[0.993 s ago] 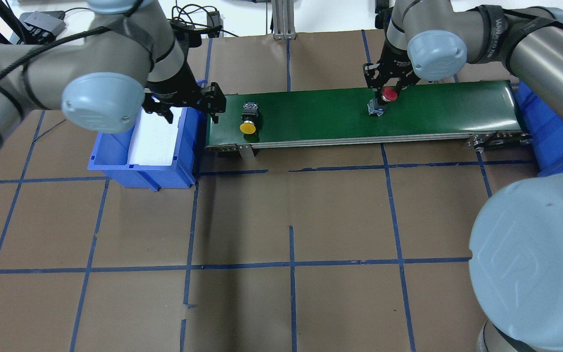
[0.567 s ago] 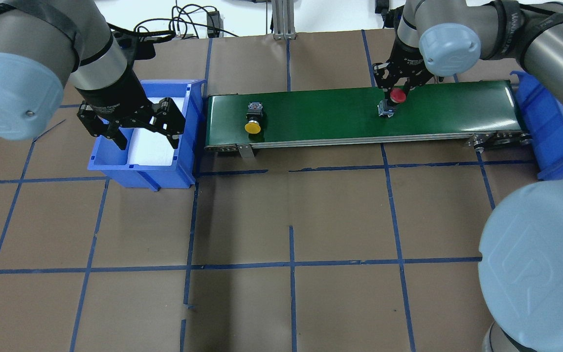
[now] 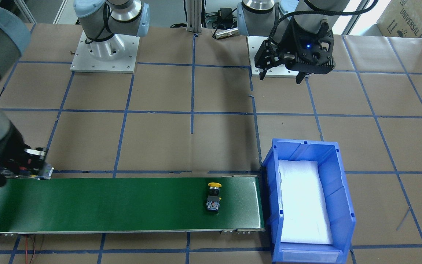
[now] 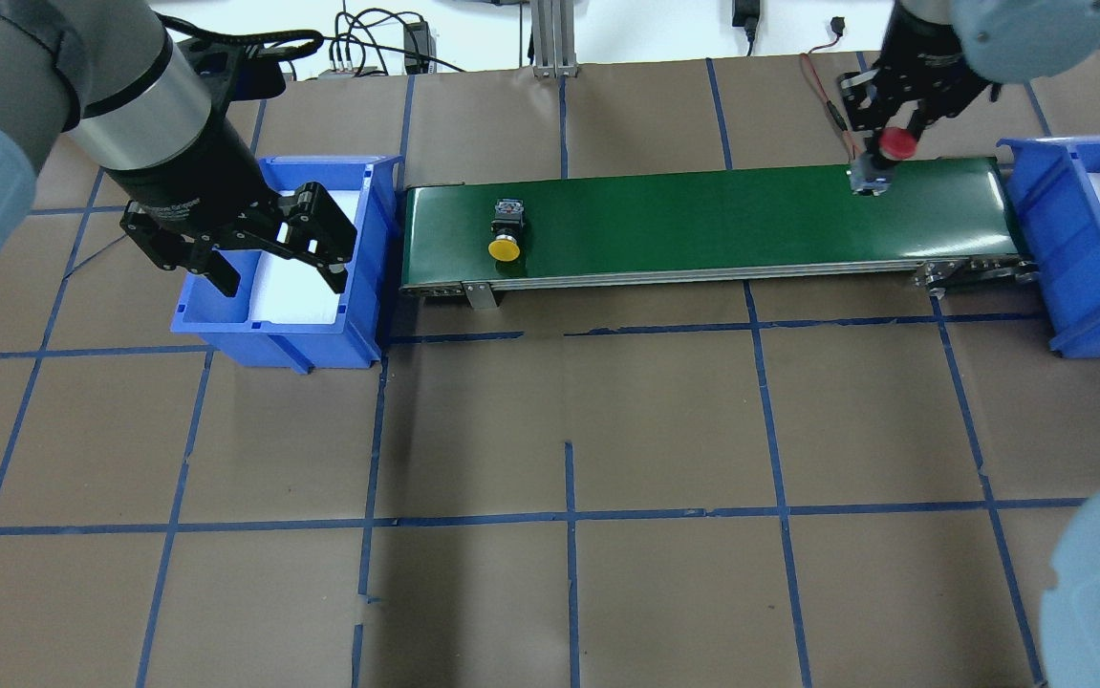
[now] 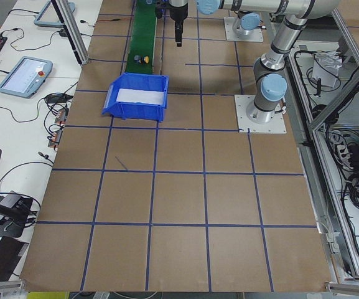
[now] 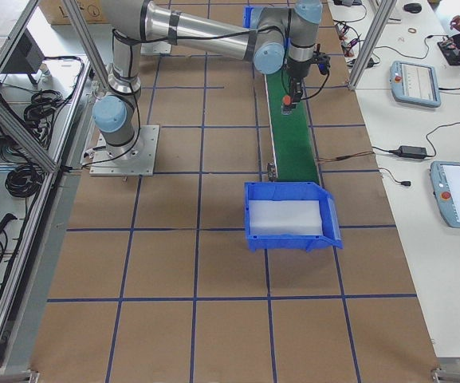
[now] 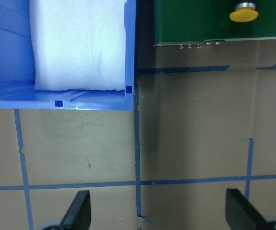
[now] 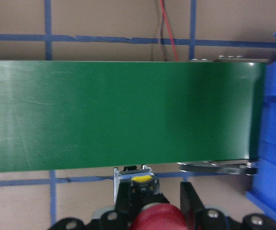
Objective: Transport two buttons from left to right
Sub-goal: 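Carry the red button into the far blue bin and release it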
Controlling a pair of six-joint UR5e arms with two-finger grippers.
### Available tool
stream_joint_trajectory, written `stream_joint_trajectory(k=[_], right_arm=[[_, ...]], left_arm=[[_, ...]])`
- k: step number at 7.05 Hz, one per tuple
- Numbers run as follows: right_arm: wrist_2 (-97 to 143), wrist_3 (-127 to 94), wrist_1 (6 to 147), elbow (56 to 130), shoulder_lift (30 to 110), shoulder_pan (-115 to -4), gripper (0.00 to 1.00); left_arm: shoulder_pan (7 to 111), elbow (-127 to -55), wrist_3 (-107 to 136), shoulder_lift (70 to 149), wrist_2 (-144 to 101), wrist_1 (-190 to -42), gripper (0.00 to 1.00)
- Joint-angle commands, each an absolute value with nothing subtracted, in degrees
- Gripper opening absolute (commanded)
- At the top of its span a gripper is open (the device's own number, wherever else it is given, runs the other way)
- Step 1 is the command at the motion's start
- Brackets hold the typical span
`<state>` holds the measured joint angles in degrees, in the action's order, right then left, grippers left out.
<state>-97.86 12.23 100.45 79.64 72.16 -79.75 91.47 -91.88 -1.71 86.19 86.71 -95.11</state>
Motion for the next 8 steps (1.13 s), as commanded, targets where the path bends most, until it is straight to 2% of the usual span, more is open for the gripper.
stream_joint_trajectory(k=[1,3,6,8], right_arm=[[-97.74,31.65,98.79,79.02,74.27,-65.21,0.12],[-97.47,41.96,102.97,77.71,71.39,-60.74,0.12],[-97.39,55.09,111.95,75.94,62.26,-53.71,0.14],[-98.08,55.28,120.01,80.39,59.86,-53.61,0.15]], left_arm=[[90.80,-90.53,-1.06,89.28,87.36,-92.05,1.00],[90.88,-89.82,-0.97,92.18,92.78,-85.99,1.00],[90.79,-90.18,0.25,93.34,92.37,-88.51,1.00],[90.88,-89.74,0.62,93.25,92.90,-89.20,1.00]])
